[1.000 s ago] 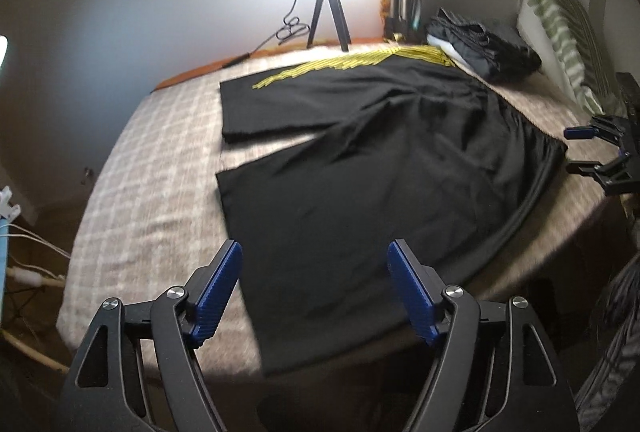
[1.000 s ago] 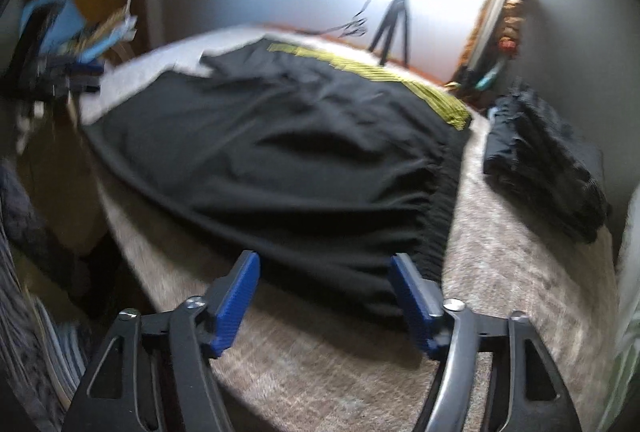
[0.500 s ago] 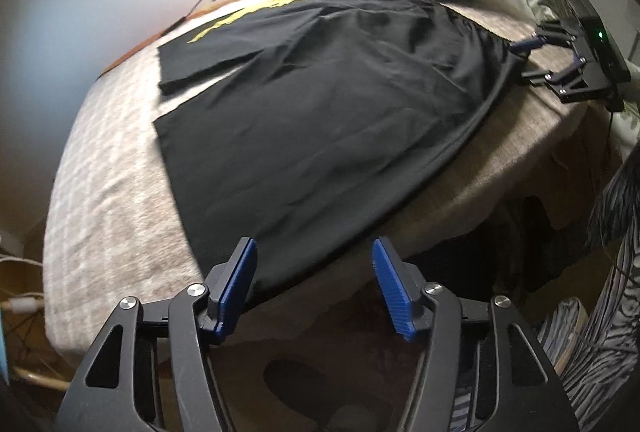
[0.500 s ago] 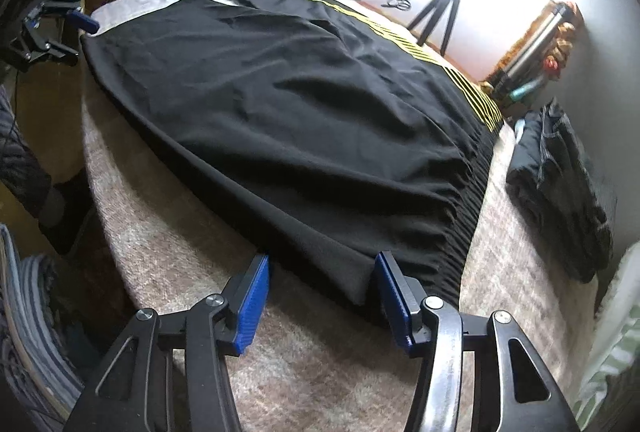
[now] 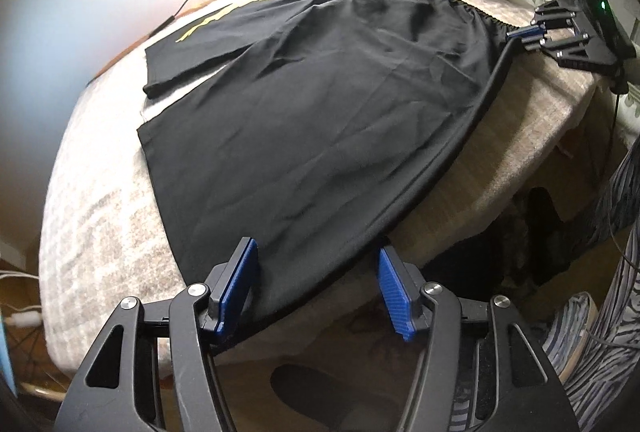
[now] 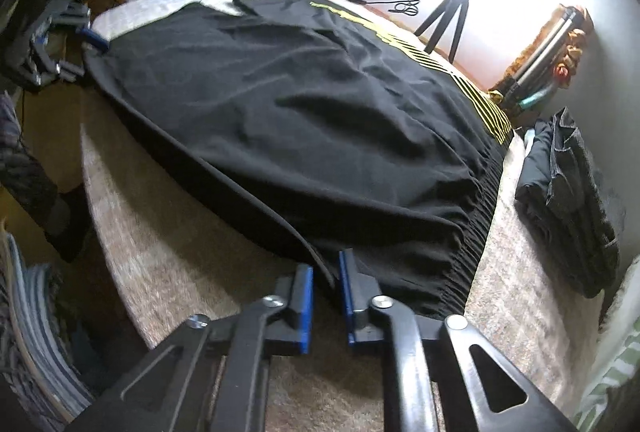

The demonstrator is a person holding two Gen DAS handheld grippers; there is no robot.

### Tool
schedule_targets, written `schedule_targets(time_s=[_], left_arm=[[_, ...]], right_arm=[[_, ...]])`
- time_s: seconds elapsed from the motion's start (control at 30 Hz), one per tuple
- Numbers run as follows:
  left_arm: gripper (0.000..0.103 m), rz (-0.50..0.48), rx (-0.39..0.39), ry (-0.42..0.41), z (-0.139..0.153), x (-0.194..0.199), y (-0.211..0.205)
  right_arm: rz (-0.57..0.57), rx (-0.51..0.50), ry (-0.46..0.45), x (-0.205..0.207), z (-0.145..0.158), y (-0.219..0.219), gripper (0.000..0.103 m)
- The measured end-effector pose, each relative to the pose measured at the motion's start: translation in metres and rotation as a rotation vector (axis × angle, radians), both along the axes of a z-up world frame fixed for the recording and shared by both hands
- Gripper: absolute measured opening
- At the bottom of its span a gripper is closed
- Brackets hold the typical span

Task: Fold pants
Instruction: 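Close the left gripper on the waistband while the right gripper closes on it too, then lift the waistband with both grippers and fold it over toward the leg hems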

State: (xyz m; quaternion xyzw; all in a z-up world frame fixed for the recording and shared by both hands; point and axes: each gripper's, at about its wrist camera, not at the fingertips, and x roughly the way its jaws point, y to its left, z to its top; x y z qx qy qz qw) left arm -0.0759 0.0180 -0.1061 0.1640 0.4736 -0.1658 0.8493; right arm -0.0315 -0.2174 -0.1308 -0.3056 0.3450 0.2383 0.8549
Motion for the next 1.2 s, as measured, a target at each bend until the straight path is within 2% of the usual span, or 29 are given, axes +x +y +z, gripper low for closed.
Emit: schedule_targets(time_s=[0.03,0.13,0.23,0.4,0.6,0.8,1.0,1.2], left_arm=[[0.057,-0.004,0.005,-0.004,0.0,0.001,-0.001],[0.031,-0.026,-0.014,-0.002,0.0,0.005,-0.001],[0.006,-0.024,0.01,-0.027,-0.001,0.008,-0.003],[0.002,0.013,-0.003,-0.082,0.005,0.014,-0.003],[0.001,0.081,-0.069,-0.169,0.027,0.028,0.007],[0.001,0.114,-0.104,-0.267,0.056,0.043,0.007],[0.001,0.156,-0.174,-0.314,0.08,0.071,0.012],[0.001,0.191,-0.189,-0.353,0.09,0.105,0.012]], right_arm=[[-0.002,0.004,-0.003,0.0,0.001,0.0,0.006],[-0.011,0.015,-0.007,0.002,0.004,0.001,0.005],[-0.014,0.007,-0.021,0.002,0.004,0.002,0.004],[-0.028,0.016,-0.078,-0.004,0.013,0.002,0.001],[-0.079,0.074,-0.172,-0.006,0.037,0.0,0.0],[-0.142,0.122,-0.25,0.002,0.06,0.003,0.0],[-0.206,0.17,-0.319,0.017,0.083,0.005,0.0],[-0.254,0.19,-0.36,0.042,0.102,0.009,0.0]])
